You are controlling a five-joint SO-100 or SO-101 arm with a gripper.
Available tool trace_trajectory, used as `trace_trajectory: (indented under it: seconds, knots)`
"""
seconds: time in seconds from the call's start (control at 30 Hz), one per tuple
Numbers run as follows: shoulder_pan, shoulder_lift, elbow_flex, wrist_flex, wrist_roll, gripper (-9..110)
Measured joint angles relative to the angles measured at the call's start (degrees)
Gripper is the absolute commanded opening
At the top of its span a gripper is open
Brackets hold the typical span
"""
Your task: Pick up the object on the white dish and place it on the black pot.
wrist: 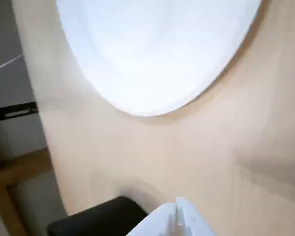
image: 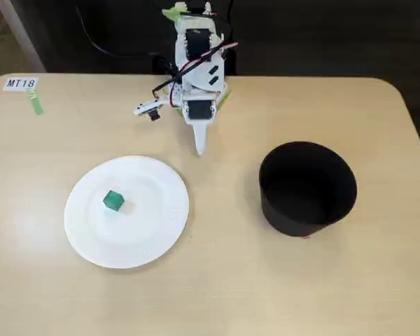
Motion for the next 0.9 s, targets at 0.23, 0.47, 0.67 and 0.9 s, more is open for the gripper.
trace_trajectory:
  seconds: [0.23, 0.47, 0.67, 0.9]
  knots:
    - [1.1, -18.5, -18.6, -2.9, -1.2, 0]
    - [6.2, -42.8, -38.4, 0.4, -1.4, 0]
    - [15.4, -58.2, -49.2, 5.4, -0.1, 0]
    - [25.4, -73.3, -57.3, 7.6, 0.7, 0]
